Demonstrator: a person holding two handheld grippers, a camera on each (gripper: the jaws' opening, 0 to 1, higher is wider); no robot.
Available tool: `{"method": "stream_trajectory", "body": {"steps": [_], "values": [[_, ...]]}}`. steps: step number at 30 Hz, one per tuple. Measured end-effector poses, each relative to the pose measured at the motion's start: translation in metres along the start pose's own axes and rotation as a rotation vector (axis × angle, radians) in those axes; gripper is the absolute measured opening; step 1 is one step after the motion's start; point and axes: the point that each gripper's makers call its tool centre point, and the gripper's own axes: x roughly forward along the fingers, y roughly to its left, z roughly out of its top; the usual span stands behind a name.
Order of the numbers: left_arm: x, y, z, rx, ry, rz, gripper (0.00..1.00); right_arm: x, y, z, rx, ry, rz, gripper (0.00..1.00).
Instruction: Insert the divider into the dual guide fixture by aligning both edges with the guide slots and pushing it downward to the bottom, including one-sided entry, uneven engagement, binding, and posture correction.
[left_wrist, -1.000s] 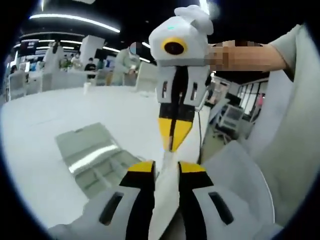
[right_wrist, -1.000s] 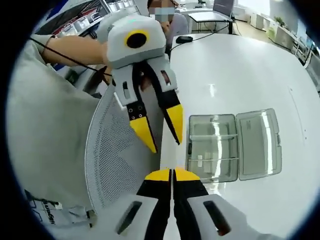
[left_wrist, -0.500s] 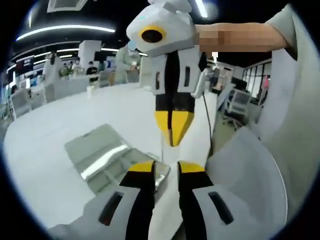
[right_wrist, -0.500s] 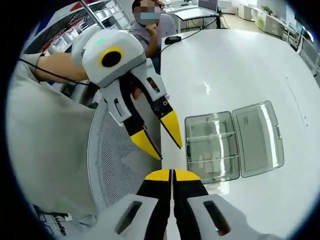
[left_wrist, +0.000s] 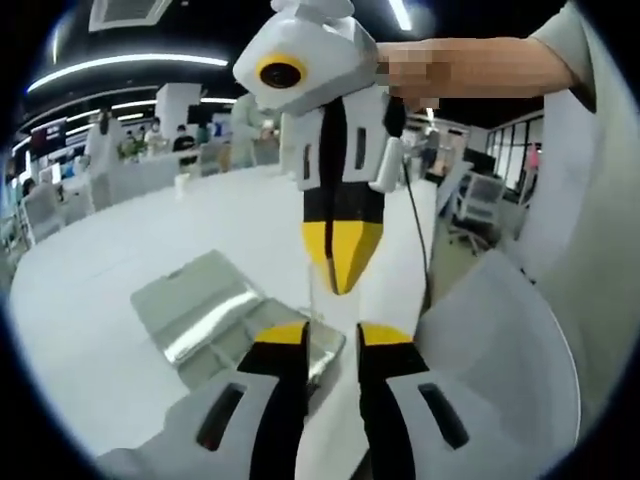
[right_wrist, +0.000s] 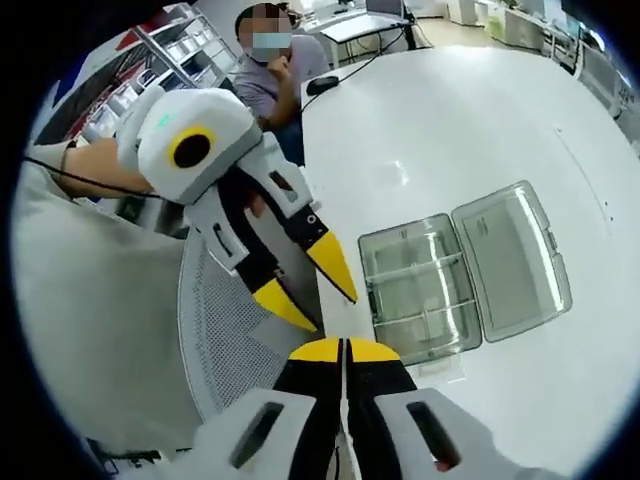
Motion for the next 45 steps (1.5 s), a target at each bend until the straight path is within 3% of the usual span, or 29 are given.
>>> {"method": "stream_trajectory", "body": {"steps": [13,21,30,40,45], "values": [[0.003,0.003,-0.001,0.033,0.019,0.028,0.24,0.001,-0.003,-0.006,0.034,0.034,-0.024,0.0],[-0.006,0.008,-0.006,0.02,0.027,0.053,0.29,0.004,-0.027,-0.019,0.003,0.104,-0.12,0.0],[-0.016,0.01,-0.007,-0.016,0.02,0.081,0.36,0.01,-0.04,-0.022,-0.039,0.159,-0.175,0.0],[-0.024,0.008,-0.009,-0.064,0.029,0.113,0.54,0.019,-0.054,-0.024,-0.111,0.225,-0.222,0.0],[-0.027,0.007,-0.01,-0.075,0.025,0.123,0.55,0.023,-0.06,-0.024,-0.136,0.249,-0.234,0.0]]}}
